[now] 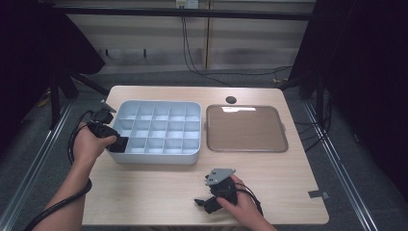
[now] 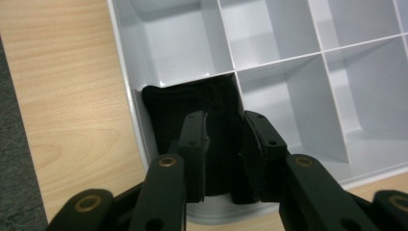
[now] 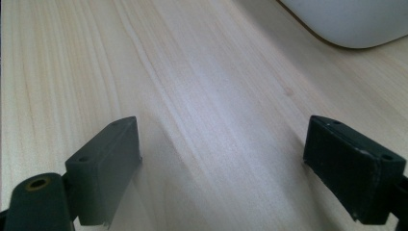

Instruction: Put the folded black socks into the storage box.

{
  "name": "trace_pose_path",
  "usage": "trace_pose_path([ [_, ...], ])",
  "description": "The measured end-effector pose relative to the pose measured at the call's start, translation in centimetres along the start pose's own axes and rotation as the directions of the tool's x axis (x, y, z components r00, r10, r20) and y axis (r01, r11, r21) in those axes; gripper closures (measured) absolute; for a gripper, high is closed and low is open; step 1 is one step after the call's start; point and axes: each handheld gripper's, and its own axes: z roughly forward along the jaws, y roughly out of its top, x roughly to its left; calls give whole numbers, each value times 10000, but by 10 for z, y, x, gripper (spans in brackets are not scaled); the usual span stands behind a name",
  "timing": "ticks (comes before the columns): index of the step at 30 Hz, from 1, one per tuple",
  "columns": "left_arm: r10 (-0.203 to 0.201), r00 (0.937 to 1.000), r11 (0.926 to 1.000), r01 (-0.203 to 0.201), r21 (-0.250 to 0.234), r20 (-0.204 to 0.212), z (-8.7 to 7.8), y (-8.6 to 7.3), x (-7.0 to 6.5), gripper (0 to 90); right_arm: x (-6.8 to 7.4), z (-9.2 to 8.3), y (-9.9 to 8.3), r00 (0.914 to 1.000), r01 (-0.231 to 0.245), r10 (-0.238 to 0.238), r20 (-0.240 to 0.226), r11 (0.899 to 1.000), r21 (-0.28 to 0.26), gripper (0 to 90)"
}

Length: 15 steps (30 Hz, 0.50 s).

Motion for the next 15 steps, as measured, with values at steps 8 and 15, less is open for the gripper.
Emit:
trace_pose_path([
  [8, -4, 9998, 10000, 5, -2, 181, -2, -1, -3, 640, 0, 0, 0, 10000, 0, 0, -1, 10000, -1, 120],
  [15, 58, 9996, 10000, -56, -72, 276, -7, -3, -5, 548, 0, 0, 0, 10000, -33, 33, -19, 10000, 15, 120],
])
